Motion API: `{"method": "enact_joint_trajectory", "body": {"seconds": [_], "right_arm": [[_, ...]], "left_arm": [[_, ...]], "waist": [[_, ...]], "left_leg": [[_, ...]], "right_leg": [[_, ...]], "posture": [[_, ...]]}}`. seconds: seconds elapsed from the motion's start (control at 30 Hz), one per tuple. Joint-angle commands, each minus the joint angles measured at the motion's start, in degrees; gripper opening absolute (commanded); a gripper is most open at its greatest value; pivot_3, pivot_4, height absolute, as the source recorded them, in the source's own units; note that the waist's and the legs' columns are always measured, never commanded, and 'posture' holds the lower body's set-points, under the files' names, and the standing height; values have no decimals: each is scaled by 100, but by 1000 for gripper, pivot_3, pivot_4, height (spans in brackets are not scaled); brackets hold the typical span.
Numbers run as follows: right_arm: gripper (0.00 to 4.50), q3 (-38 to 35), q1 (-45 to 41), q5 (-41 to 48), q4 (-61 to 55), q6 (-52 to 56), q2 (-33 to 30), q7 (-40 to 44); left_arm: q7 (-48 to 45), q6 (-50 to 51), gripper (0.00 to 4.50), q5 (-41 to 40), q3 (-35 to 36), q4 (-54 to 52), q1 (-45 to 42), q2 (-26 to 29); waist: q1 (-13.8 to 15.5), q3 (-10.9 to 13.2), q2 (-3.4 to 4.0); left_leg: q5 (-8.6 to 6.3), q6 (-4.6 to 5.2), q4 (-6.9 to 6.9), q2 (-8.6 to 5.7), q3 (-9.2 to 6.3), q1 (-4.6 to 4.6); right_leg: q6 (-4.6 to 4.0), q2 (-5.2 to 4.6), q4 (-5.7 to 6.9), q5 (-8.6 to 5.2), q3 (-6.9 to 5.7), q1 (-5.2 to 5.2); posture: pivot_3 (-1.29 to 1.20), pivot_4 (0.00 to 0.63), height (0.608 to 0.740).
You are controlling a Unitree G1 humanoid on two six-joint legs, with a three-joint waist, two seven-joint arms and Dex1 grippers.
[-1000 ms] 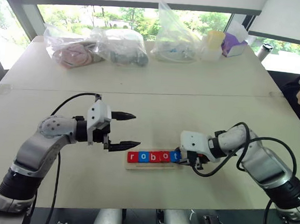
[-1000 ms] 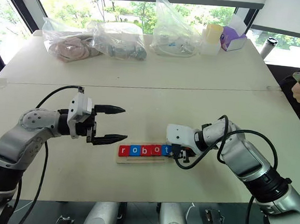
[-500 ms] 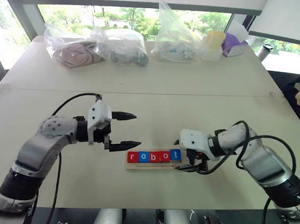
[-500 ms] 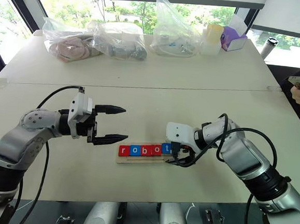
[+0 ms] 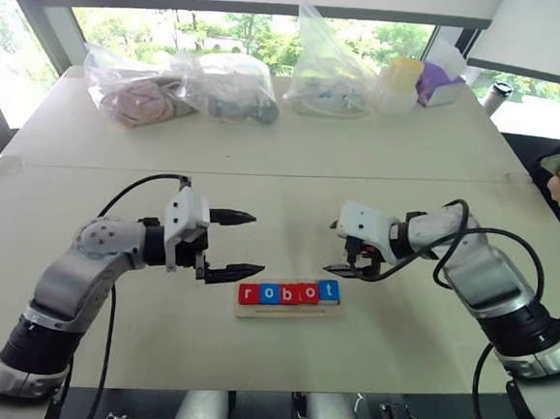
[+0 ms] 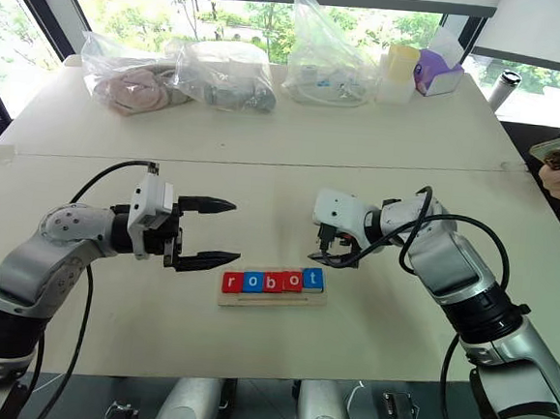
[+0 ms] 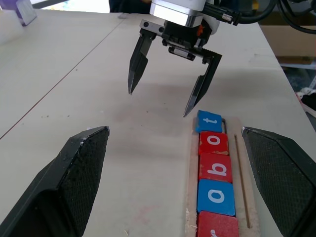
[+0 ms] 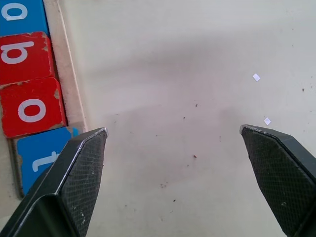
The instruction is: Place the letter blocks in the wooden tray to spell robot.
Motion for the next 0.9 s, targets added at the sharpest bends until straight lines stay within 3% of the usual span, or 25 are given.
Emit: {"method": "enact_joint_trajectory", "body": {"seconds": [0.03, 0.9], "right_arm": [[4426, -99, -94, -110, 54, -194, 60, -111], [4426, -135, 358, -21, -792, 125, 27, -37]], "left_arm": [[14, 14, 4500, -43, 72, -141, -54, 26], [-10, 3, 4500, -30, 46, -97, -92, 13]], "waist": [[-2, 0, 0], [-3, 0, 0]], "left_leg": [[0, 0, 0, 0, -1, 0], [0, 0, 1, 0, -1, 1]], "right_leg": [[-1, 1, 0, 0, 0, 0], [-1, 1, 1, 0, 0, 0]], "posture": [[0, 150, 740], [0, 150, 740]]}}
